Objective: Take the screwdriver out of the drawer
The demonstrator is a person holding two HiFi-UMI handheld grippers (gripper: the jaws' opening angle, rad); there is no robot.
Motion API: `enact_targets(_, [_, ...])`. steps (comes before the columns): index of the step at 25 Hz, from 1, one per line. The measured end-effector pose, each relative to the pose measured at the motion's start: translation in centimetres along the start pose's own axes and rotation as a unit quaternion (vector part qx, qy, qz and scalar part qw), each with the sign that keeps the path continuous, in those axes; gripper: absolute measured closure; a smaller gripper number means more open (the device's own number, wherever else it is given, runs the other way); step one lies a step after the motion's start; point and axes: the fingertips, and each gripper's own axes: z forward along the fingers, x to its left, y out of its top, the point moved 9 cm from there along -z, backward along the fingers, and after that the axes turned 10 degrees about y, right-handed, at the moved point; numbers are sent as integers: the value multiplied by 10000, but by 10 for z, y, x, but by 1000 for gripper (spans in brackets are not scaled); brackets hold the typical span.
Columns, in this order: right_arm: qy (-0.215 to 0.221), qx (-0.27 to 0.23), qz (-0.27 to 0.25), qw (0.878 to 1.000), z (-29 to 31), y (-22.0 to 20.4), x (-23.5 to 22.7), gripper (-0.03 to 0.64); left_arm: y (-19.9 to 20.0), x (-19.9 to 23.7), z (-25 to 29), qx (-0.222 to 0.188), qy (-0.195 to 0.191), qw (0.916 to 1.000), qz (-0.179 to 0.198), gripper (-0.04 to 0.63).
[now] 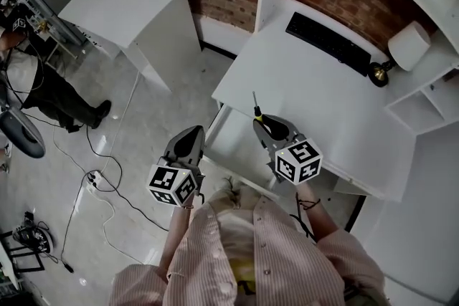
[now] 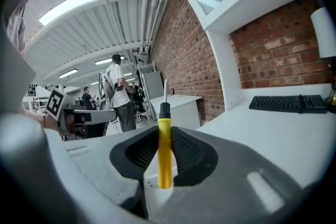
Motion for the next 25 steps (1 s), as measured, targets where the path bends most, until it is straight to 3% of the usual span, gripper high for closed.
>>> enact_targets(14, [-487, -1417, -150, 9886, -40, 56, 6, 537, 42, 9, -14, -730, 185, 9969, 238, 597])
enact_targets(25, [-764, -1760, -232, 9812, -59, 71, 5, 537, 57, 14, -23, -946, 370, 9943, 337, 597])
